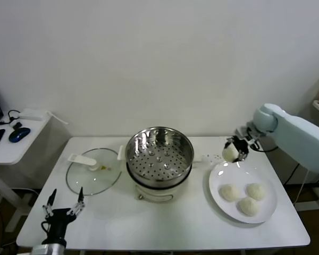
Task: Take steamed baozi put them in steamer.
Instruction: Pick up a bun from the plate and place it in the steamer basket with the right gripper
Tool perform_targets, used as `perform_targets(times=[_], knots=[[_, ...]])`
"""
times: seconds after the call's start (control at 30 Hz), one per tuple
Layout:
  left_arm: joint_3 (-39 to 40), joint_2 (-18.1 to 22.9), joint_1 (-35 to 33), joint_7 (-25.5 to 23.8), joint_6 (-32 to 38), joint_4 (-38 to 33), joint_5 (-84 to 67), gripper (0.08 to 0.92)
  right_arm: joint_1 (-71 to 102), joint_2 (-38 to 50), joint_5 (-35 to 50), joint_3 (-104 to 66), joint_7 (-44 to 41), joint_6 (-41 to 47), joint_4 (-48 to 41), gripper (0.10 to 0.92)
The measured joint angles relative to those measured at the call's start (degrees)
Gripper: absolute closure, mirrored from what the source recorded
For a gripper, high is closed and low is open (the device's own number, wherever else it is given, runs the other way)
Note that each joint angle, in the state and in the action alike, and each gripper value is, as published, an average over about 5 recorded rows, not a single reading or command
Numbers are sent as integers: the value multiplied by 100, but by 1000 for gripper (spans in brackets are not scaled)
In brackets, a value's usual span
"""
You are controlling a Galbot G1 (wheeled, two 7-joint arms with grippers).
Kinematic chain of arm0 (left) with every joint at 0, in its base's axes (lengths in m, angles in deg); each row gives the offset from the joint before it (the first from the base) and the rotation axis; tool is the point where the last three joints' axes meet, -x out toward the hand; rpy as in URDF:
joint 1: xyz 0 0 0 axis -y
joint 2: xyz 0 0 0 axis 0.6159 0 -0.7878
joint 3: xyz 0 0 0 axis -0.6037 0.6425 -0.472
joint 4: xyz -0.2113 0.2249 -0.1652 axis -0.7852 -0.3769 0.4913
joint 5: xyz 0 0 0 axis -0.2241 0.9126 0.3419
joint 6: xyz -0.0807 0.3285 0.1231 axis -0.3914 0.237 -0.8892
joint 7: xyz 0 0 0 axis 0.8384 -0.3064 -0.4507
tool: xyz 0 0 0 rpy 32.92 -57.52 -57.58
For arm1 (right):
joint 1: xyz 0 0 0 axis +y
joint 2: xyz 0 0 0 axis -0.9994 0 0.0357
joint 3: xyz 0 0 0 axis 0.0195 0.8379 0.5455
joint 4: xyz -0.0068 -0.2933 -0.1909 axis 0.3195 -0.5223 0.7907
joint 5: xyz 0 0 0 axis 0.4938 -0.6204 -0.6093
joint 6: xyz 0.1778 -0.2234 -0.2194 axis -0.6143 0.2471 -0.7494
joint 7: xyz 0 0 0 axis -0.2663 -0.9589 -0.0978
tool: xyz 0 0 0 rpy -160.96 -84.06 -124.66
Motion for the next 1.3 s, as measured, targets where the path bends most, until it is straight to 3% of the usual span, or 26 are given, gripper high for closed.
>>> perform_targets(times=[0.5, 0.93, 1.3], knots=[[-68, -18, -98, 38, 9, -59, -45, 177, -1207, -1127, -240, 534, 80, -586, 454, 313], [-107, -60, -116, 54, -1, -98, -54, 177, -791, -2515, -1662, 405, 227, -1435, -58, 310], [-107, -73, -192, 77, 36, -54, -85, 177, -257, -3103, -2708, 250, 308, -1928, -494, 308]])
